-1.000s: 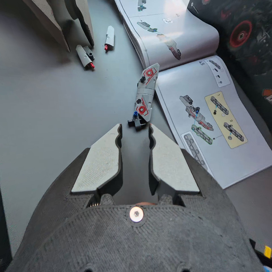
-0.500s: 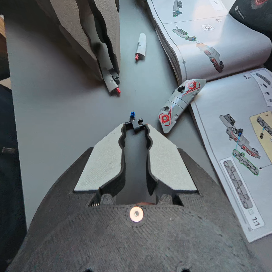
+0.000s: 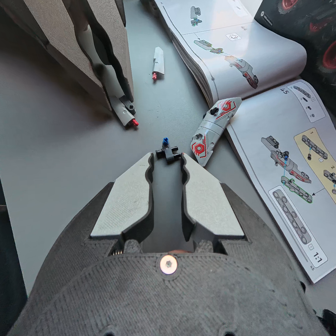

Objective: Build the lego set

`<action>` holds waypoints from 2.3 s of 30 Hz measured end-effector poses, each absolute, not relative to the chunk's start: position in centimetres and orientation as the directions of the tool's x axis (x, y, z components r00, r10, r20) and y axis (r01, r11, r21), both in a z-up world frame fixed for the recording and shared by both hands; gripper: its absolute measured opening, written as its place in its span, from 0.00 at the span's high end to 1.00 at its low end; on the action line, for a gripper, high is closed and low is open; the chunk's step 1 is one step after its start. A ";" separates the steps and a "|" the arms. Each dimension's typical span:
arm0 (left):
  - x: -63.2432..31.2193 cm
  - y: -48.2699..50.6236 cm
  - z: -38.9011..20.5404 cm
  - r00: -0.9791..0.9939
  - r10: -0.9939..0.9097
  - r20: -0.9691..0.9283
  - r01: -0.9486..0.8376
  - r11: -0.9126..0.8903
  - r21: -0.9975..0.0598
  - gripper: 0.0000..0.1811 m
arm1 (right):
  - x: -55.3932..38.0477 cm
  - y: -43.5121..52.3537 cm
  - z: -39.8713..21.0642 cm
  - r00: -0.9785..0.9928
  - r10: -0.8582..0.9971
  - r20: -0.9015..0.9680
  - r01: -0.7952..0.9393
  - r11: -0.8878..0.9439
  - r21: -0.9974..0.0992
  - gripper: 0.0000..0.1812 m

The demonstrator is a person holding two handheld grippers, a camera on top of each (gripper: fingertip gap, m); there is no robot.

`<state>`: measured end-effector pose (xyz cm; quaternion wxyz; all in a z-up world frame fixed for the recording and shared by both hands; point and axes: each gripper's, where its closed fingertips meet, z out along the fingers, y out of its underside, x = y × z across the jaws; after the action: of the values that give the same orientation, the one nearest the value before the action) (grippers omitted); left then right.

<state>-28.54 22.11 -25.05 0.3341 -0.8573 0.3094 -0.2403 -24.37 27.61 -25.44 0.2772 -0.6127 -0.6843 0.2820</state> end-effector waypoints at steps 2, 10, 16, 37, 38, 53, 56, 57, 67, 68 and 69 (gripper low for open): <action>-28.7 21.8 -25.0 0.693 -0.684 0.229 -0.351 -0.598 -0.721 0.89 | -24.3 27.5 -25.4 -0.097 0.995 0.034 0.678 0.091 -0.729 0.85; -29.8 21.5 -23.7 0.689 -0.666 0.286 -0.259 -0.594 -0.761 0.86 | -23.9 28.1 -24.6 -0.116 0.993 0.034 0.633 0.100 -0.768 0.82; -30.2 21.5 -23.8 0.694 -0.660 0.287 -0.262 -0.603 -0.754 0.86 | -23.7 28.5 -24.6 -0.128 0.992 0.017 0.628 0.094 -0.772 0.82; -30.3 21.4 -24.3 0.700 -0.665 0.261 -0.296 -0.602 -0.742 0.86 | -23.8 28.0 -24.8 -0.159 0.987 0.013 0.631 0.112 -0.767 0.82; -30.3 21.4 -24.3 0.699 -0.667 0.257 -0.300 -0.601 -0.741 0.86 | -23.8 27.9 -24.9 -0.163 0.986 0.014 0.635 0.116 -0.763 0.82; -30.0 21.2 -24.7 0.698 -0.680 0.225 -0.340 -0.590 -0.733 0.86 | -23.7 25.7 -24.8 -0.267 0.964 -0.013 0.624 0.162 -0.765 0.88; -30.1 21.2 -24.6 0.700 -0.677 0.228 -0.334 -0.592 -0.733 0.87 | -23.7 25.5 -24.5 -0.275 0.961 -0.026 0.611 0.154 -0.777 0.90; -30.1 21.3 -24.6 0.702 -0.673 0.232 -0.328 -0.595 -0.734 0.87 | -23.7 25.5 -24.5 -0.273 0.962 -0.026 0.609 0.152 -0.778 0.90; -30.5 21.4 -24.5 0.713 -0.654 0.252 -0.299 -0.609 -0.735 0.87 | -23.9 26.3 -23.7 -0.239 0.971 -0.026 0.576 0.120 -0.809 0.89; -30.5 21.4 -24.5 0.713 -0.654 0.253 -0.299 -0.609 -0.734 0.87 | -24.0 26.3 -23.7 -0.239 0.971 -0.024 0.578 0.122 -0.807 0.89; -30.5 21.4 -24.5 0.712 -0.655 0.253 -0.299 -0.610 -0.734 0.87 | -24.0 26.3 -23.8 -0.239 0.971 -0.021 0.580 0.126 -0.805 0.89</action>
<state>-30.52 21.37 -24.48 0.3437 -0.8590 0.2776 -0.2586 -24.00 26.28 -23.78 0.2708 -0.5542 -0.6997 0.3606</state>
